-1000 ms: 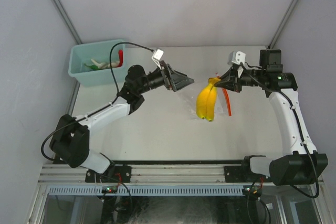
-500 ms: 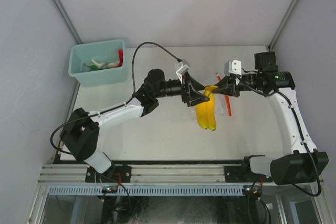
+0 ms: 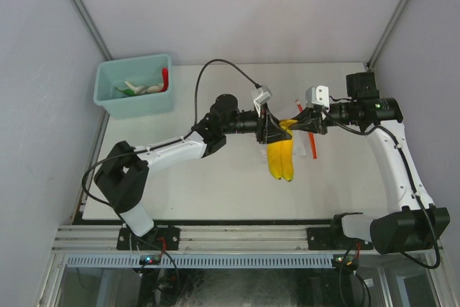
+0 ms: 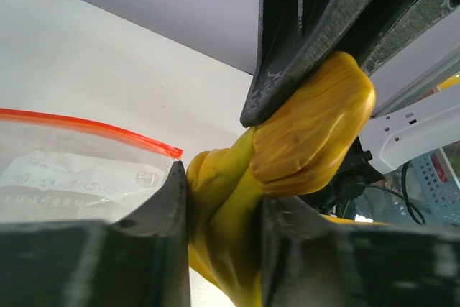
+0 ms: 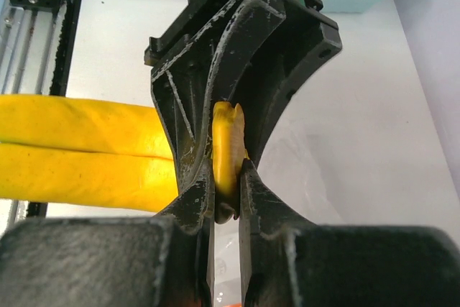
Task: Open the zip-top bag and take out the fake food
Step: Place the fake fruit in the bin.
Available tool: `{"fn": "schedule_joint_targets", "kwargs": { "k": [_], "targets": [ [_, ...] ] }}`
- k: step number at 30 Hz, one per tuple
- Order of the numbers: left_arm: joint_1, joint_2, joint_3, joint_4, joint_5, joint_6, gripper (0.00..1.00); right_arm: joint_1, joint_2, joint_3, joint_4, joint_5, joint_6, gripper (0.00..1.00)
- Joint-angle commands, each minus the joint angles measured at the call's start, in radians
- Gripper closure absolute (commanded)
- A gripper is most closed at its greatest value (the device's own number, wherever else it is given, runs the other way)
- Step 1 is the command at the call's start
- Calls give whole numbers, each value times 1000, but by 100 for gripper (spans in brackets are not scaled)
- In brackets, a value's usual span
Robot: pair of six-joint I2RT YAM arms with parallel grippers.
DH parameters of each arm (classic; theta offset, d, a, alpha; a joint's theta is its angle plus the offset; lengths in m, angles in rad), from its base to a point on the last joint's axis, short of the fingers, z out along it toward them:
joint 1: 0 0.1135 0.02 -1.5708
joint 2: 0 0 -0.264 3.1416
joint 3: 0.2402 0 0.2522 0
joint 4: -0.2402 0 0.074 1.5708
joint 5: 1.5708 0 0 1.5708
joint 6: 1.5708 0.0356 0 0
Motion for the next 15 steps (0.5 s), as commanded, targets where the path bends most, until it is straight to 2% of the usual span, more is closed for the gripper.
{"fn": "schedule_joint_targets", "kwargs": {
  "k": [1, 2, 3, 8, 12, 15],
  "targets": [
    [4, 7, 58, 25, 33, 11, 95, 3, -11, 46, 0, -49, -4, 100],
    [10, 7, 54, 39, 31, -6, 98, 3, -12, 45, 1, -49, 2, 98],
    [17, 6, 44, 64, 27, -28, 100, 3, -12, 45, 3, -47, 7, 91],
    [49, -24, -38, 179, -14, -107, 100, 2, -19, 42, 10, -43, 53, 50],
    [65, -65, -99, 203, -85, -97, 100, -4, -28, 40, 52, -39, 164, 29],
    [90, -103, -153, 214, -155, -96, 100, -26, -31, 39, 72, -56, 250, 24]
  ]
}}
